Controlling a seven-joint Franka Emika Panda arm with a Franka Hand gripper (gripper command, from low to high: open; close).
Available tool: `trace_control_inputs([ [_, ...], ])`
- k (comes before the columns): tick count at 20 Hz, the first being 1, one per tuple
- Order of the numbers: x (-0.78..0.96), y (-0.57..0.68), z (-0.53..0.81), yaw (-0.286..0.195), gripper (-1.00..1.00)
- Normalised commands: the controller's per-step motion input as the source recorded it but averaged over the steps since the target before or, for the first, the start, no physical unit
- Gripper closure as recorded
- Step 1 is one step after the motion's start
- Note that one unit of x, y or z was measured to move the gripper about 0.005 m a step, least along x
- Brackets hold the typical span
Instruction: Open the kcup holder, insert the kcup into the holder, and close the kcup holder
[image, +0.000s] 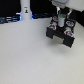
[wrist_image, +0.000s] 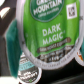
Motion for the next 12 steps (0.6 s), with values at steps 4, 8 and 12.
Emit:
trace_control_inputs([
  [4,0.04,0.05,-0.14,0.013,1.0],
  [8,0.04,0.04,-0.08,0.007,1.0],
  [12,0.07,0.17,0.05,0.005,1.0],
])
